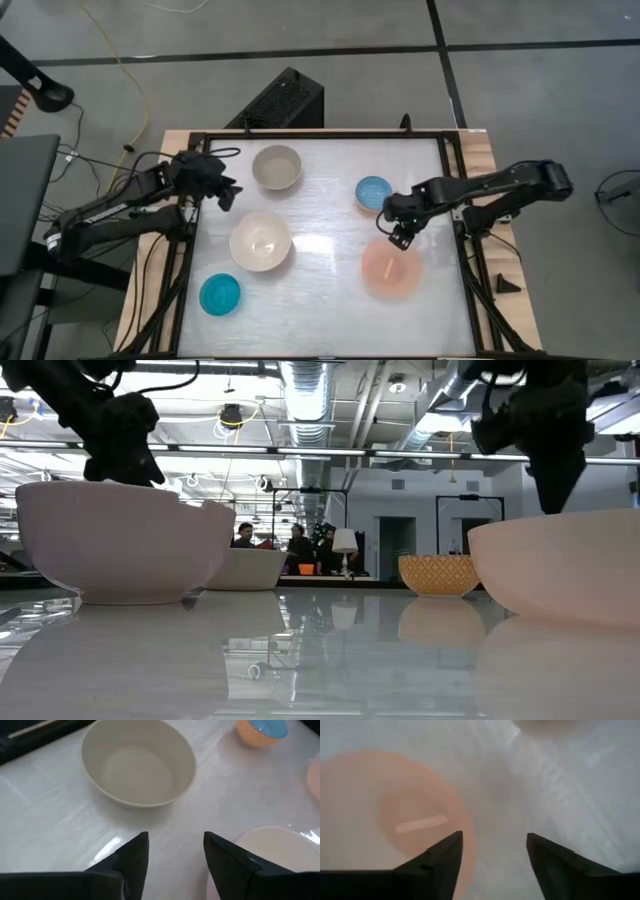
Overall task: Nest bowls inside each other
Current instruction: Stack the pink bowl on top of the white bowl
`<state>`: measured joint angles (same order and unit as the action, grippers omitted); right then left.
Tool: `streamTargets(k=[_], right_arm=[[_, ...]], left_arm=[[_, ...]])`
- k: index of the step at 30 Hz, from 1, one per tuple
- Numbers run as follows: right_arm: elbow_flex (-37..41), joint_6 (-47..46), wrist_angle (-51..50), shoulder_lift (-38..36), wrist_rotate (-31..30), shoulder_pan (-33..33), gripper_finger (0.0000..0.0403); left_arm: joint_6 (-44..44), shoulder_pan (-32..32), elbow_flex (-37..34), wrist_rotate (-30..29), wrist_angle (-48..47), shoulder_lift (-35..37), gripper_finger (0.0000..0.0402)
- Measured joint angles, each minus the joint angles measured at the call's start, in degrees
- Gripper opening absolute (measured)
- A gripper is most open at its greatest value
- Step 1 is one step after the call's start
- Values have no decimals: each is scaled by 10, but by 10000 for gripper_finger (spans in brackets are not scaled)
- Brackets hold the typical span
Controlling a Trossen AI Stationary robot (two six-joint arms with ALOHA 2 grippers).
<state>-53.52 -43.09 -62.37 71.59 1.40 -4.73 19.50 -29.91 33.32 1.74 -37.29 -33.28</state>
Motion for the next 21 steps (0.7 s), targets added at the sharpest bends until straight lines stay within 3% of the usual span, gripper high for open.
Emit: streamTargets(k=[4, 14, 17, 21], right_arm=[[48, 9, 57, 4, 18, -2, 275], [124, 9, 198, 9, 33, -6, 266], [125, 9, 210, 9, 33, -6, 225], [124, 9, 224, 9, 60, -4, 117]], left_arm=[[15, 0, 0, 4, -7, -15, 193], [37, 0, 0, 5, -29, -35, 197], [37, 0, 0, 6, -42, -35, 197], [37, 0, 0, 5, -82, -34, 197]])
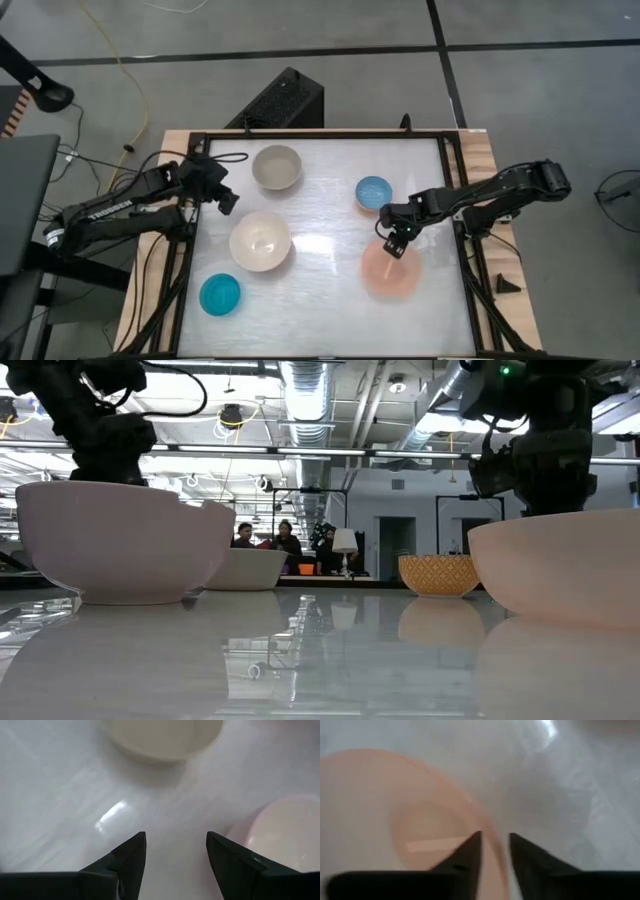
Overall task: Nest bowls inside each other
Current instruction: Stack the pink bowl on top of the white bowl
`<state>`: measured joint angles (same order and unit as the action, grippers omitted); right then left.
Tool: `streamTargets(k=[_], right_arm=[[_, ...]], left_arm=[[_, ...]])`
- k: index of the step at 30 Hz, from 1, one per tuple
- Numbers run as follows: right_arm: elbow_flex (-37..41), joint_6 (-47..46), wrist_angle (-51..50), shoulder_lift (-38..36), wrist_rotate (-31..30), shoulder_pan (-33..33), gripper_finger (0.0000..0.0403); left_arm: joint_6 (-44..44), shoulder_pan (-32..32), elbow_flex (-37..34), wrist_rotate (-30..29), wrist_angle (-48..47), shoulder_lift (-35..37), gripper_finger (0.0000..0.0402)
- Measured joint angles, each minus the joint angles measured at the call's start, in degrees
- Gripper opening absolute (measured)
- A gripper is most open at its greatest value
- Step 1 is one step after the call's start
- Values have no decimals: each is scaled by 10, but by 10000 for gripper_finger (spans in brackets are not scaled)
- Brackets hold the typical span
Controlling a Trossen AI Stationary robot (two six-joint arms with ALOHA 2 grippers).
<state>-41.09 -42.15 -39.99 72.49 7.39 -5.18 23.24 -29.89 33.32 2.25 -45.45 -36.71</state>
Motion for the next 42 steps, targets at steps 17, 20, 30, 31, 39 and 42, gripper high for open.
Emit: streamTargets(k=[17, 20, 30, 31, 39, 42], right_arm=[[-249, 19, 59, 55, 17, 53, 31], [-333, 58, 59, 130, 3, 56, 31], [-644, 156, 58, 406, -12, 75, 31], [-670, 157, 60, 428, -11, 77, 31], [-814, 141, 44, 549, 16, 90, 31], [-833, 129, 32, 575, 16, 89, 31]], left_arm=[[34, 1, 0, -91, -53, 0, 197], [34, 1, 0, -91, -53, 0, 197], [33, 1, 0, -91, -52, 0, 197], [32, 1, 0, -91, -52, 0, 197], [34, 1, 0, -101, -53, 0, 197], [39, 0, 0, -110, -53, 0, 197]])
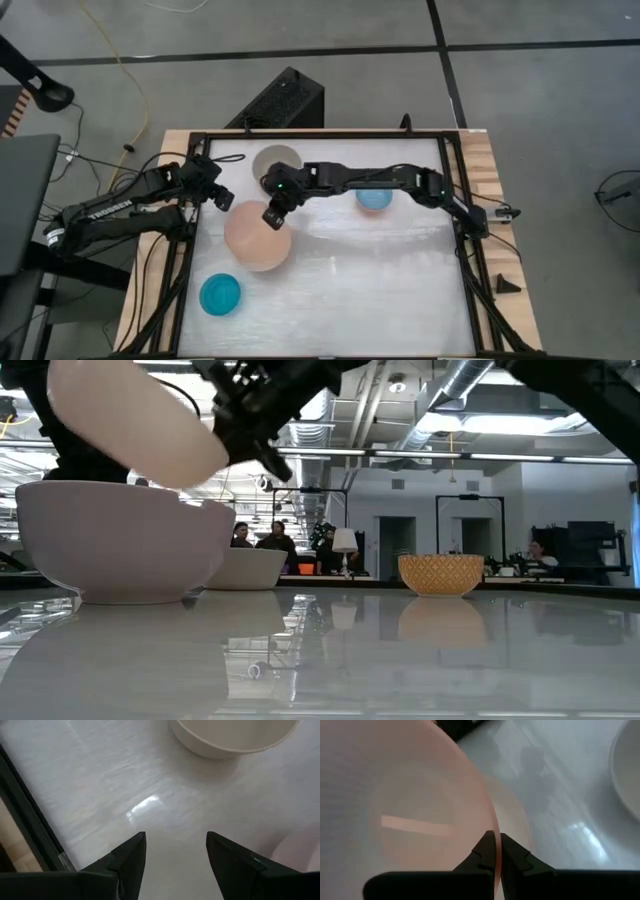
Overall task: Nest bowls inside each other
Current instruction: Stack the pink bowl on top of the white bowl
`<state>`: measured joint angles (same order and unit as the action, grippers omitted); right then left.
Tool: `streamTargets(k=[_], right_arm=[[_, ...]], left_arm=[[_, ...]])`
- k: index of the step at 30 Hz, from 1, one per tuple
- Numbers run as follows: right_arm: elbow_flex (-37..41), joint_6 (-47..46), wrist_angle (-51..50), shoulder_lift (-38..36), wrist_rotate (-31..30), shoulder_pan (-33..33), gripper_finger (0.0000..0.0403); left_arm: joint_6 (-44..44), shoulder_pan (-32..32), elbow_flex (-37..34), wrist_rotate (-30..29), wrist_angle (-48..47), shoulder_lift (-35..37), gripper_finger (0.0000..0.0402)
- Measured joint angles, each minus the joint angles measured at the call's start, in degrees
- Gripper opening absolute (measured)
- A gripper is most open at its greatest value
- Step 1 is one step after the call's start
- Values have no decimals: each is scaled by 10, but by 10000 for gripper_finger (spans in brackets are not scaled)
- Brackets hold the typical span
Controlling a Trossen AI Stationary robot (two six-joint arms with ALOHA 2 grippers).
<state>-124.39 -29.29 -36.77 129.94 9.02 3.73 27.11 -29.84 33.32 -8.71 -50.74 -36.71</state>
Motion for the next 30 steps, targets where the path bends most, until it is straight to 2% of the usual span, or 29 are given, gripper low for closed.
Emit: streamTargets(k=[12, 17, 22, 26, 30], right_arm=[[-3, -13, -52, 28, -21, -5, 32], [-3, -11, -48, 38, -72, -19, 36], [-3, -14, -28, 42, -75, -22, 63], [-3, -47, -25, 42, -77, -21, 95], [-3, -38, -21, 42, -74, -18, 132]], left_arm=[[21, 0, 0, -27, -11, 0, 197], [21, 0, 0, -29, -11, 0, 196], [22, 0, 0, -30, -11, 0, 196], [22, 0, 0, -29, -11, 0, 196], [22, 0, 0, -29, -10, 0, 196]])
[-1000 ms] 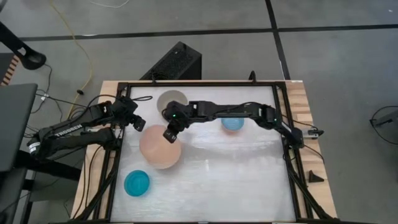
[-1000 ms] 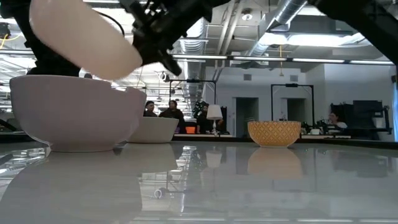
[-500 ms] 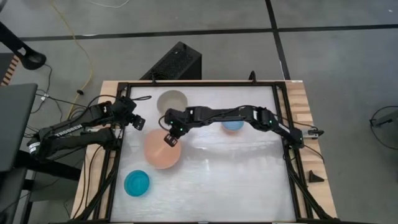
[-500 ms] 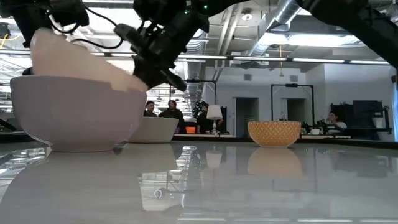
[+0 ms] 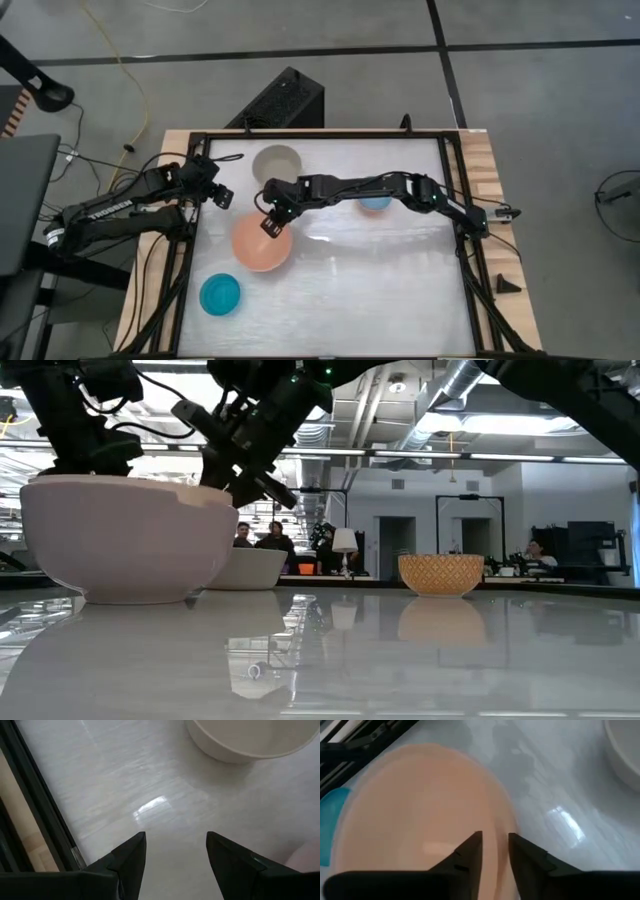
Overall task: Nest bowls inside each other
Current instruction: Stack the pink bowl on top of the white bowl, then stack the grey bowl on top of the pink bowl
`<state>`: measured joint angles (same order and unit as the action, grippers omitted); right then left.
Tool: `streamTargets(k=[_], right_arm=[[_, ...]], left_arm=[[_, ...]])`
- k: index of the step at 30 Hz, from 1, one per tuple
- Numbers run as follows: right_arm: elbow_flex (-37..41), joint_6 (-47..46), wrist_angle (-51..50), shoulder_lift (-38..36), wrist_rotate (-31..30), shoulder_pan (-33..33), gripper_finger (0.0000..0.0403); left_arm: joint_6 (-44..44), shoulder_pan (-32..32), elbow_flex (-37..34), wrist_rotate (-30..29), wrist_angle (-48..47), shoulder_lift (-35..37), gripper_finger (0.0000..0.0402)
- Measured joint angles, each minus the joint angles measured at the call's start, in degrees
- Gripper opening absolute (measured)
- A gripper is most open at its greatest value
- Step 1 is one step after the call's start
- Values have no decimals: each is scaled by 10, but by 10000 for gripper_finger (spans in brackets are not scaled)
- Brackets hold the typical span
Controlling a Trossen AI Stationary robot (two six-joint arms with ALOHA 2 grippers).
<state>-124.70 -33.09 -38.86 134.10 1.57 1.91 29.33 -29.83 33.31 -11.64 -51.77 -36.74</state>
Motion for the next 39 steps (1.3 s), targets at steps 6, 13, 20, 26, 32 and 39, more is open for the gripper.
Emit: streamTargets(k=[6, 13, 20, 26, 32, 39], right_arm=[[0, 12, -19, -21, 39, 14, 187], [-2, 23, -26, -55, 44, 45, 228], [-1, 39, -41, -59, 119, 87, 226], [0, 48, -63, -58, 23, 93, 198], [0, 47, -57, -57, -63, 140, 185], [7, 47, -55, -55, -76, 175, 202]], left_arm=[[-1, 0, 0, 0, 0, 0, 196], [-1, 0, 0, 0, 0, 0, 196], [-1, 0, 0, 1, 0, 0, 196], [-1, 0, 0, 1, -2, 0, 196], [-1, 0, -1, 1, -2, 0, 196], [-1, 0, -1, 1, -2, 0, 196]])
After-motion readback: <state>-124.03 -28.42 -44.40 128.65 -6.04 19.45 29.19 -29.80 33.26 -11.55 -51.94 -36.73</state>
